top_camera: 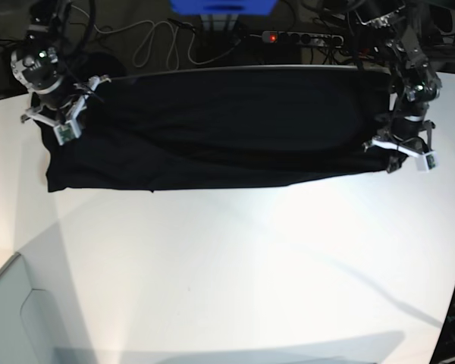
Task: Fold the T-shirt properly
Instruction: 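Pull the folded shirt toward the robot with both grippers, then hold the folded strip with both grippers and adjust the left gripper, then hold the strip ends with both grippers and regrip with the left gripper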
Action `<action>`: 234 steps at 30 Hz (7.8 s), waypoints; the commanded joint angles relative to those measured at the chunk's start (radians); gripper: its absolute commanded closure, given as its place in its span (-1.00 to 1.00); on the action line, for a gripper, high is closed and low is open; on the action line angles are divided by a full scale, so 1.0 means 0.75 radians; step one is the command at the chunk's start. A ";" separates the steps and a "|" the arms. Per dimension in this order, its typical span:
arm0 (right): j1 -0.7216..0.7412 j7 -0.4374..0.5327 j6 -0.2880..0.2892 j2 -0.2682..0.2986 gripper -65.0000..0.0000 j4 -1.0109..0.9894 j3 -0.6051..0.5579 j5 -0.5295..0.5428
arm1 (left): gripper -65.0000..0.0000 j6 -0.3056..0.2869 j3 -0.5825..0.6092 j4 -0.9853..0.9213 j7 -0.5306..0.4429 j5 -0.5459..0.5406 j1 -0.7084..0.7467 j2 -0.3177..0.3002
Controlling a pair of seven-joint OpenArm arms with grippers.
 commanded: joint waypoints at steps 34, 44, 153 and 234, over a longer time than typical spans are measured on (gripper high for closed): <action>-0.095 0.035 0.219 0.017 0.99 0.058 0.222 0.016 | 1.00 -0.013 -0.015 -0.068 -0.046 -0.016 0.215 -0.030; -0.095 0.039 0.219 0.017 0.99 0.003 0.218 0.016 | 1.00 -0.013 -0.023 -0.055 -0.046 -0.019 0.121 -0.057; 0.117 0.025 0.221 -0.007 1.00 -0.300 0.183 0.014 | 0.32 -0.281 -0.398 -0.080 0.165 -0.239 0.182 0.076; 0.107 0.025 0.219 0.007 1.00 -0.300 0.100 0.014 | 1.00 -0.275 -0.203 -0.244 0.154 -0.254 0.194 -0.007</action>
